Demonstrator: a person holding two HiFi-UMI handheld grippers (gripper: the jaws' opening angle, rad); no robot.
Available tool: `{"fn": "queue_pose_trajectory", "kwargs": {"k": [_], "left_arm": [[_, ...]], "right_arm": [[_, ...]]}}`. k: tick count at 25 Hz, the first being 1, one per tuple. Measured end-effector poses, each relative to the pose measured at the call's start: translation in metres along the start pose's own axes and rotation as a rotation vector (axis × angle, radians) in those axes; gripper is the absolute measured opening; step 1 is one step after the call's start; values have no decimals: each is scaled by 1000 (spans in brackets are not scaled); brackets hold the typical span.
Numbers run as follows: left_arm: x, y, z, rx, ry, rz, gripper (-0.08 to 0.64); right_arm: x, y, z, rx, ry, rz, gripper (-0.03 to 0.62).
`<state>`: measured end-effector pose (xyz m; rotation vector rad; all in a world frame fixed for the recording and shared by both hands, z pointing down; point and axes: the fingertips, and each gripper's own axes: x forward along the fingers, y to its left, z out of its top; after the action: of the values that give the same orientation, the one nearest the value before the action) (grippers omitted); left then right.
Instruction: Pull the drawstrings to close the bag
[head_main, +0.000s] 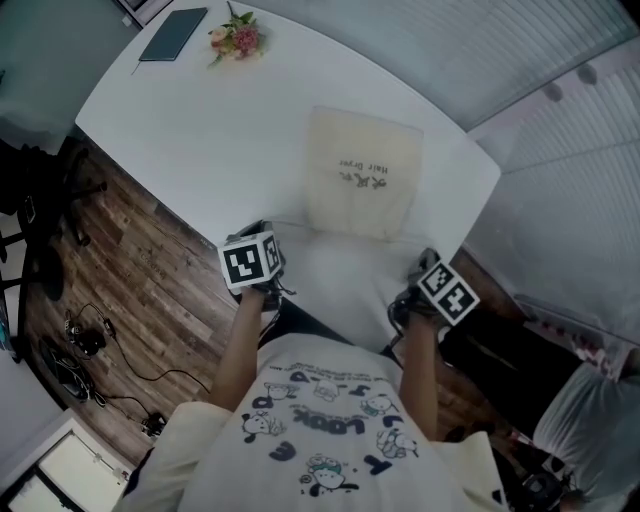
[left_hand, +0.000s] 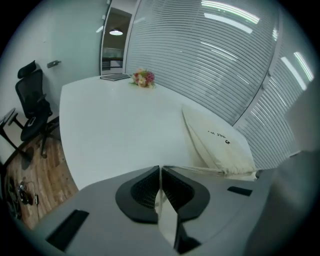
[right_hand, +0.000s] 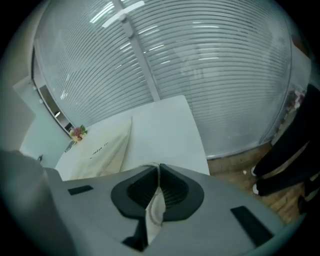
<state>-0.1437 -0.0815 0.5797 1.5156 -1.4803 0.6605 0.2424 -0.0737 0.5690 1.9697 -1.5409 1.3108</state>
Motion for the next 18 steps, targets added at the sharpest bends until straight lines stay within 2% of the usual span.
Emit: {"fn": "queue_pose_trajectory", "kwargs": {"k": [3,7,11,13,16,18], "left_arm": [[3,9,-3,-15,2,23,52],[5,13,-1,-19,-4,36,52],[3,16,3,3,-20,43,51],[2,11,2,58,-22,26,51],[-2,4,0,193,-23,5,51],[-4,0,-4,271,-4,-9,52]], "right_arm": [[4,-10,-1,72,3,1,20],[2,-12,5,50,-10,-6,20],[1,-5,-3,17,9,30,20],[-1,-1,-8,-36,25,64,20],[-4,11,-19,-134,61,142,21],[-8,13,-25,-204,81,157,21]]}}
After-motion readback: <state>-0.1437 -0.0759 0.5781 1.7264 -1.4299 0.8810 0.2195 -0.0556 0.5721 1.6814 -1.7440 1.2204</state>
